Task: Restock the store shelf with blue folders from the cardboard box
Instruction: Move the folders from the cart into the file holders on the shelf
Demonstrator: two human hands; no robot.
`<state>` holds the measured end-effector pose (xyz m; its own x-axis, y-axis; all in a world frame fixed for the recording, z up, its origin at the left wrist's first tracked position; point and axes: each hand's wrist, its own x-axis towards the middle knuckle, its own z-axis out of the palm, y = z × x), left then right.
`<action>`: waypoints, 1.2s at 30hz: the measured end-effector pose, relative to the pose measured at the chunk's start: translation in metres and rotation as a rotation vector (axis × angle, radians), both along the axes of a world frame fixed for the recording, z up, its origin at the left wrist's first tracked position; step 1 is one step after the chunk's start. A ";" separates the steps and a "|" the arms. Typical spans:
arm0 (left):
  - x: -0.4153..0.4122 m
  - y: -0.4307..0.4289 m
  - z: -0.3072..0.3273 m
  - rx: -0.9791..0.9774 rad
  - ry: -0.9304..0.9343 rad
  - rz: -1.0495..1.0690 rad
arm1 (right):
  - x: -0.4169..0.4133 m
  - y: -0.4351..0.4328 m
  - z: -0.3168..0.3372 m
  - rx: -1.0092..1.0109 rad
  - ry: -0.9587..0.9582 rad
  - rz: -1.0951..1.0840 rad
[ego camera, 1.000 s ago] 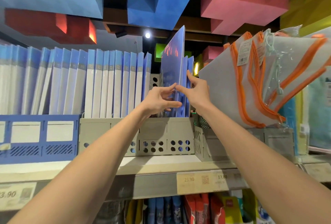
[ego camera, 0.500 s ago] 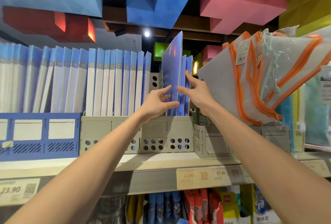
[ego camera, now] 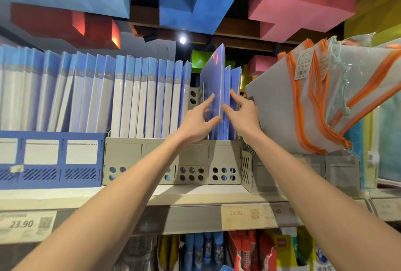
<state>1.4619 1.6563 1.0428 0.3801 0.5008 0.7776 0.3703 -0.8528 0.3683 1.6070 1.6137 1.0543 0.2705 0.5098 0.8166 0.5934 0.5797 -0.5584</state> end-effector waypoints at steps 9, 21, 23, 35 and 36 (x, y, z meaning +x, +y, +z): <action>-0.002 0.004 -0.003 -0.113 0.106 -0.015 | 0.003 -0.005 0.017 -0.009 0.030 0.054; 0.009 0.015 -0.006 -0.040 -0.027 -0.041 | 0.004 0.002 0.002 -0.014 0.151 0.119; 0.007 0.016 -0.004 -0.038 -0.017 -0.037 | 0.001 0.002 0.008 -0.029 0.129 0.115; 0.007 0.006 -0.009 -0.087 -0.005 -0.100 | 0.001 0.004 -0.008 -0.084 0.065 0.058; 0.007 0.004 -0.010 -0.091 -0.011 -0.088 | 0.000 0.001 -0.006 -0.110 0.052 0.046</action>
